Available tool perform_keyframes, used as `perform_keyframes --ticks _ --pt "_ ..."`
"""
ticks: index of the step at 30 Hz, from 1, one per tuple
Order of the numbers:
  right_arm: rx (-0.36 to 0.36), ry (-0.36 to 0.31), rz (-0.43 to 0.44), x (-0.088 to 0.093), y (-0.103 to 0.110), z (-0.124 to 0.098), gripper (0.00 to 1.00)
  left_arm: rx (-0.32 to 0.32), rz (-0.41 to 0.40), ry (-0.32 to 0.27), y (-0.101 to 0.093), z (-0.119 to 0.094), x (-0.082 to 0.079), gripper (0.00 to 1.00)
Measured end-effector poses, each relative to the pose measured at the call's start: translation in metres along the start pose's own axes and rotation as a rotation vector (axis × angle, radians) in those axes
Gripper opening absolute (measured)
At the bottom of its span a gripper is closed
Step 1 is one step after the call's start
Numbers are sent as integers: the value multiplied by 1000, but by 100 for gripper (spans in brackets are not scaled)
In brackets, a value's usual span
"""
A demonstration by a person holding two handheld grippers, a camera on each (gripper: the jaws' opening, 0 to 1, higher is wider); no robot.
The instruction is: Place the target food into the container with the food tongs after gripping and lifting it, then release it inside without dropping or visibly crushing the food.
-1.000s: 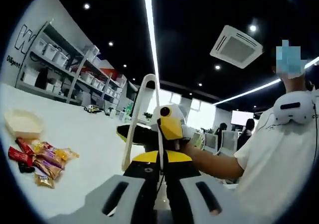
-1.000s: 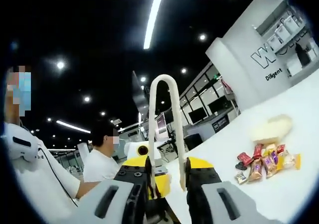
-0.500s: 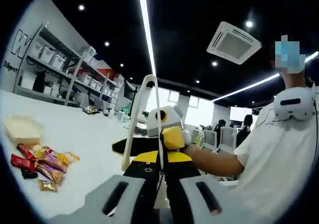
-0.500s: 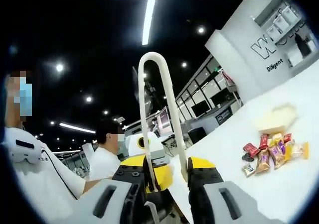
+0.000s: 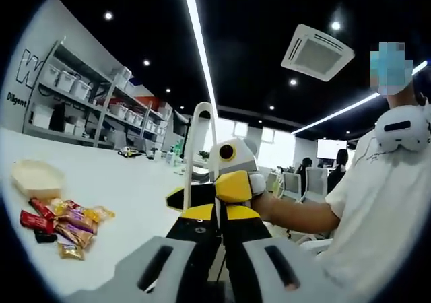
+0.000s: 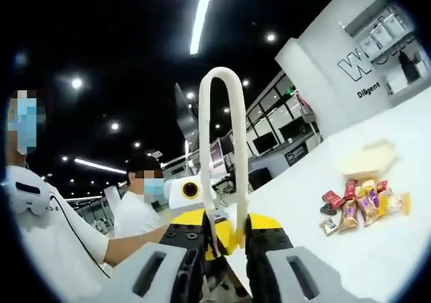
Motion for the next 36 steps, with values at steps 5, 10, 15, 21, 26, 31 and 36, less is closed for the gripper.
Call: perform_keyframes --ticks 5,10,15,21,26,31,36 --pt "25 -4 -2 -1 -3 -2 15 -35 25 27 3 -1 3 5" --pt "34 -34 19 -5 -7 -6 15 -62 9 57 6 -6 8 11" --pt "63 -46 22 -7 -13 -8 15 -90 -1 84 9 -12 13 16" --pt "105 -48 5 -5 -20 -10 16 -162 -15 118 17 -24 21 19" --pt "140 -38 -3 -2 -27 -12 16 -245 -17 132 28 -37 26 21" --pt "198 -30 -15 2 -37 -14 16 -303 -17 149 35 -48 31 19" --pt "225 -3 -51 10 -39 -11 17 -317 -41 159 33 -51 38 20"
Point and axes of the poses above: the point that each gripper's makers call its tool centre point, and the gripper's own axes: z roughly forward along the fingers, y roughly to its left, x roughly out of its underside, the point moved 5 cm from there along -z, roughly backward along the fingers, and after that the axes turned 8 degrees about z, right-handed, at the moved point
